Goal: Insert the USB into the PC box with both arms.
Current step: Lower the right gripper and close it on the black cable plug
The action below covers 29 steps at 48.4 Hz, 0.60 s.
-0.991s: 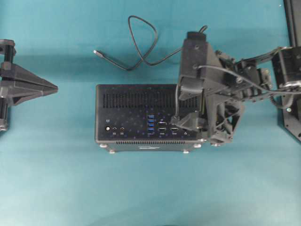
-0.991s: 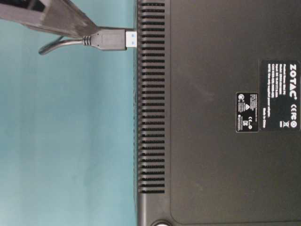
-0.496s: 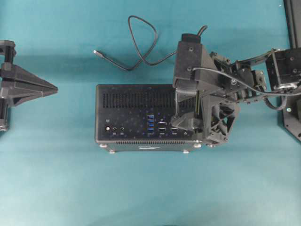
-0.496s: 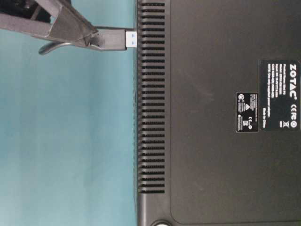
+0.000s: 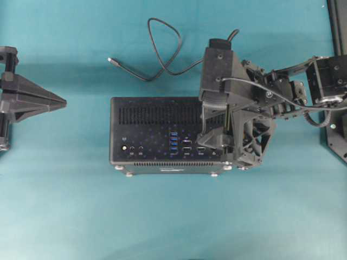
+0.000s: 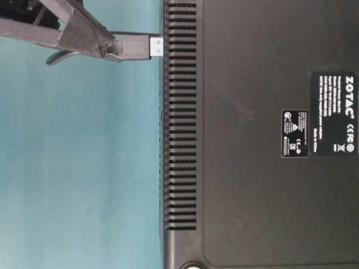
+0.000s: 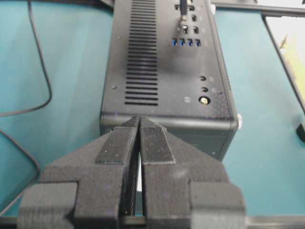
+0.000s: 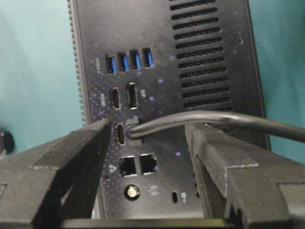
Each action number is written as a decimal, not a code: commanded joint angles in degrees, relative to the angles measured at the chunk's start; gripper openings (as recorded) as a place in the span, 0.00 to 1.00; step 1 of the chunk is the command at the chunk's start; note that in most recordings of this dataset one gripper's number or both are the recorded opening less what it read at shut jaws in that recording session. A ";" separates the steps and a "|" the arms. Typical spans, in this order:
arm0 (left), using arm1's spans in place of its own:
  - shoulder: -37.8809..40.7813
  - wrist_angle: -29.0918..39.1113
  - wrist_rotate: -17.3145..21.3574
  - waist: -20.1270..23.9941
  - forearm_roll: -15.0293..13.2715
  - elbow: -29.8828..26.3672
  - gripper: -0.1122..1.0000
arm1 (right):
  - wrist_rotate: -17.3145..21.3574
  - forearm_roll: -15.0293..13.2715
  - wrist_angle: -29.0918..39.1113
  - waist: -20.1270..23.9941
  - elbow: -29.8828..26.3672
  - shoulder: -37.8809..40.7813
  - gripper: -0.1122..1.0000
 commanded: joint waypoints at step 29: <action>0.26 -0.26 -0.09 0.00 0.09 -0.53 0.10 | 0.26 1.23 -0.35 0.53 -1.49 0.00 0.41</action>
